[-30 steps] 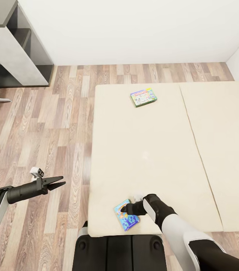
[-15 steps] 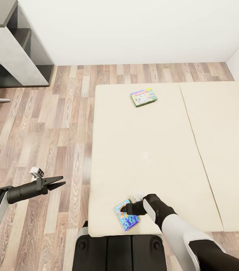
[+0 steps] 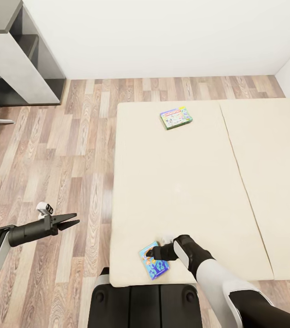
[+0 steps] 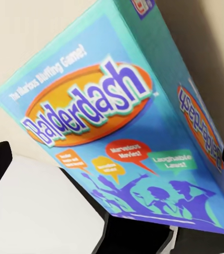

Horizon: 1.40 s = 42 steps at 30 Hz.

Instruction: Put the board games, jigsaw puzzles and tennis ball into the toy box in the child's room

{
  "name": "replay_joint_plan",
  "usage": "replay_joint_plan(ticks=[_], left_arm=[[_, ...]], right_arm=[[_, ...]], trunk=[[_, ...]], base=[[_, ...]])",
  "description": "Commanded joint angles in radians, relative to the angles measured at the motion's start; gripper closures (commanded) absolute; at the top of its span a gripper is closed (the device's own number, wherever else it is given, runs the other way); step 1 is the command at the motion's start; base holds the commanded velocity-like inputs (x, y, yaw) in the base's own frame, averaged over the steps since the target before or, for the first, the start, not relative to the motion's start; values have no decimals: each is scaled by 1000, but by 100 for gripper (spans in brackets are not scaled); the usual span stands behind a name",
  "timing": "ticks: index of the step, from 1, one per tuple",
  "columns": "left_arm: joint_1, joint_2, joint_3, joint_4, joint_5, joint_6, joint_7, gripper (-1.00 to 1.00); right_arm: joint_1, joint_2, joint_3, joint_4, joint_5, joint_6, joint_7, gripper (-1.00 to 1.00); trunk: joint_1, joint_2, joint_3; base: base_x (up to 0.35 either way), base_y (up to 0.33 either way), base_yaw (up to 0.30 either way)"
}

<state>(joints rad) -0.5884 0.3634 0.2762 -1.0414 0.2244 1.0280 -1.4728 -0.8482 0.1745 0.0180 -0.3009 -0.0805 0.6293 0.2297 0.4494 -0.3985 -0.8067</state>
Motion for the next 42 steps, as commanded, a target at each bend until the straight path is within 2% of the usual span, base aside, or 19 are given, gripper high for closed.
replay_joint_plan(ticks=[1,42], left_arm=[[0,1,0,0,1,11,-3,-100],[1,0,0,0,1,10,-3,-100]], right_arm=[[0,0,2,-1,-8,6,-3,-100],[0,0,2,-1,-8,7,-3,-100]], trunk=[[1,-1,-1],[1,-1,-1]], base=[[0,38,0],[0,36,0]])
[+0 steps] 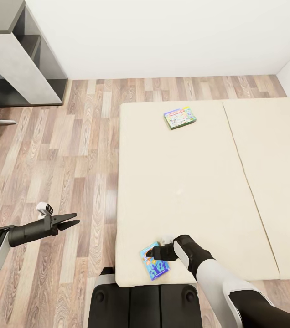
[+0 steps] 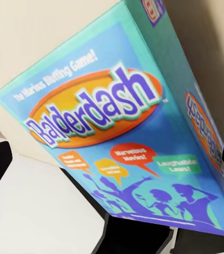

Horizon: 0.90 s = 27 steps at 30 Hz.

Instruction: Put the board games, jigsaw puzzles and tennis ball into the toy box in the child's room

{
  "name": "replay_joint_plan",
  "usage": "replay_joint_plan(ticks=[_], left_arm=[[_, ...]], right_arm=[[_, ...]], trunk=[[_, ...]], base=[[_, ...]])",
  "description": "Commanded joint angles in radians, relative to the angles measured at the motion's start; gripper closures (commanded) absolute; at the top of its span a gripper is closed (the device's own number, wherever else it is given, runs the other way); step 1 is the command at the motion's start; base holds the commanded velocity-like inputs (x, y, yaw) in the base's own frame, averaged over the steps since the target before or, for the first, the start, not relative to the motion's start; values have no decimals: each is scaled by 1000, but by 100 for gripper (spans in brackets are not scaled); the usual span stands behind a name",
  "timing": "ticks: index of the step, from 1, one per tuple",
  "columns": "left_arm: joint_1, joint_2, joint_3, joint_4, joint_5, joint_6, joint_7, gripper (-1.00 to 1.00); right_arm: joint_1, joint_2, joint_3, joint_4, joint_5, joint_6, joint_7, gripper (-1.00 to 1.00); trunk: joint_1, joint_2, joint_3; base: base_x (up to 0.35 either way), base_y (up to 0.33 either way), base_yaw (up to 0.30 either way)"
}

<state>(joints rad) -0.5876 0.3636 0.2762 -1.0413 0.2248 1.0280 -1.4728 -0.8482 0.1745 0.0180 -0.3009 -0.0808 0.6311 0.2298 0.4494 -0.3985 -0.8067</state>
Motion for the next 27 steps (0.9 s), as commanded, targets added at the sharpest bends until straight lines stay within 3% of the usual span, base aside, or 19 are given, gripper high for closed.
replay_joint_plan(ticks=[1,27], left_arm=[[0,0,0,0,1,11,-3,-100],[0,0,0,0,2,11,-3,-100]], right_arm=[[0,0,2,-1,-8,5,-3,-100],[0,0,2,-1,-8,4,-3,-100]], trunk=[[1,-2,-1],[1,-2,-1]], base=[[0,9,0],[-13,28,0]])
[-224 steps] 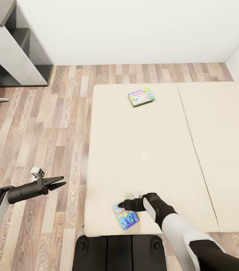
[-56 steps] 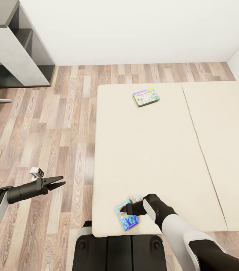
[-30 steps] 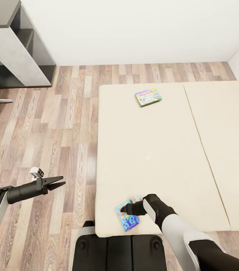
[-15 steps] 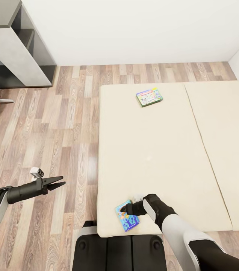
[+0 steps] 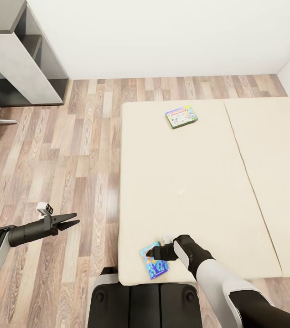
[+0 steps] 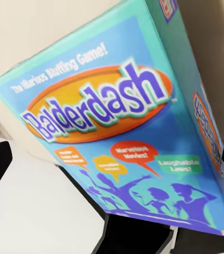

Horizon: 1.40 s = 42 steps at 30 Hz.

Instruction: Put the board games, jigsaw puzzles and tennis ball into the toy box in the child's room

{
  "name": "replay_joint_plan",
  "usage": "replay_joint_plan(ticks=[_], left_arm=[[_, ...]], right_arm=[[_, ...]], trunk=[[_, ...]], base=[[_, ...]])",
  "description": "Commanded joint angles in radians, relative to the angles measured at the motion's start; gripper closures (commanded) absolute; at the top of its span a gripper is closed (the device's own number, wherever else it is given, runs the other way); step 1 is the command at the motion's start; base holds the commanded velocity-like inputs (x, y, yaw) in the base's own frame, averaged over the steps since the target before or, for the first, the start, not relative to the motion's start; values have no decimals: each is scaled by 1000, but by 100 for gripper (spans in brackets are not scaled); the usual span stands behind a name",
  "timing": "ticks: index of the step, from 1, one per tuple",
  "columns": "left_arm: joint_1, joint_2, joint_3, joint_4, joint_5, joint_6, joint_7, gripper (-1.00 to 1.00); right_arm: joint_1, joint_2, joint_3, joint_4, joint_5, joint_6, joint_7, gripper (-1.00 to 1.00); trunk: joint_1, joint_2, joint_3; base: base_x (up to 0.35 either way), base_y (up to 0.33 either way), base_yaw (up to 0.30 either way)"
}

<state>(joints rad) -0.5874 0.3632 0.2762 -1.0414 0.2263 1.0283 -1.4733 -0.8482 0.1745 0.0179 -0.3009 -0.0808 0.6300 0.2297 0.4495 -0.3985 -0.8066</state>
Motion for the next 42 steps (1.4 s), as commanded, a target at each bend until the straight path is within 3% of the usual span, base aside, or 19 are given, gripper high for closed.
replay_joint_plan(ticks=[1,42], left_arm=[[0,1,0,0,1,10,-3,-100],[0,0,0,0,1,11,-4,-100]], right_arm=[[0,0,2,-1,-8,5,-3,-100],[0,0,2,-1,-8,5,-3,-100]], trunk=[[0,-2,-1],[0,-2,-1]], base=[[-33,15,0],[-2,33,0]])
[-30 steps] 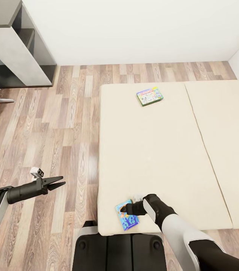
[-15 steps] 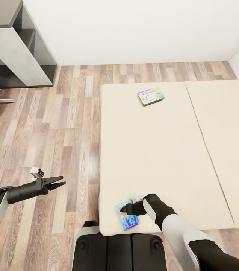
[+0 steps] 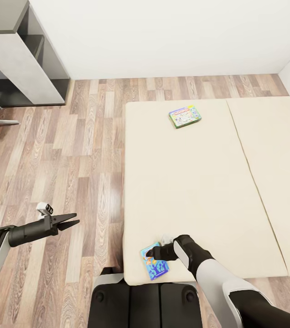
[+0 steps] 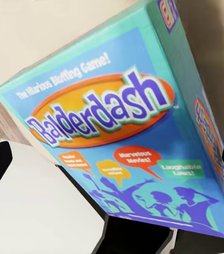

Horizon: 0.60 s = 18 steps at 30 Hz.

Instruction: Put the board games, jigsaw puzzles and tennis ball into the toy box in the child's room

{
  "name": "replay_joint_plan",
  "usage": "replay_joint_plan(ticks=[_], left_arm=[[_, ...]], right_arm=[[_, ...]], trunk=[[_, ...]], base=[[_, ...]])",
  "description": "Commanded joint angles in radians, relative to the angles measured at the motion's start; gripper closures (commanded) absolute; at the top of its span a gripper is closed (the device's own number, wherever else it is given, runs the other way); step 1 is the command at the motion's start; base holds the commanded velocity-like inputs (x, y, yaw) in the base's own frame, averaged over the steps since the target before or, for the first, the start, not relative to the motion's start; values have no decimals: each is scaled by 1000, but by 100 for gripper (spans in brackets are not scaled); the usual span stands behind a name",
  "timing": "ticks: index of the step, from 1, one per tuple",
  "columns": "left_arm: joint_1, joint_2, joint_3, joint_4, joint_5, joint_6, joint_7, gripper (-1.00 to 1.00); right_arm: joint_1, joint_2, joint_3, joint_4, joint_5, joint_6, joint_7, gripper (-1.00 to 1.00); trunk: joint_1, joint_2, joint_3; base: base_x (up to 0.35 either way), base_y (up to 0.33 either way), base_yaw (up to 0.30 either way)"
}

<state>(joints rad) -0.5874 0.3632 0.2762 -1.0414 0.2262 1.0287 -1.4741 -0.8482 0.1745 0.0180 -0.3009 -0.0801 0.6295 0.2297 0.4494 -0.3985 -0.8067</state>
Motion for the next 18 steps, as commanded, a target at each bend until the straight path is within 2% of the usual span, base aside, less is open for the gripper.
replay_joint_plan(ticks=[1,18], left_arm=[[0,0,0,0,1,11,-3,-100],[0,1,0,0,1,11,-3,-100]], right_arm=[[0,0,2,-1,-9,6,-3,-100],[0,0,2,-1,-8,3,-3,-100]], trunk=[[1,-1,-1],[1,-1,-1]], base=[[0,72,0],[0,12,0]])
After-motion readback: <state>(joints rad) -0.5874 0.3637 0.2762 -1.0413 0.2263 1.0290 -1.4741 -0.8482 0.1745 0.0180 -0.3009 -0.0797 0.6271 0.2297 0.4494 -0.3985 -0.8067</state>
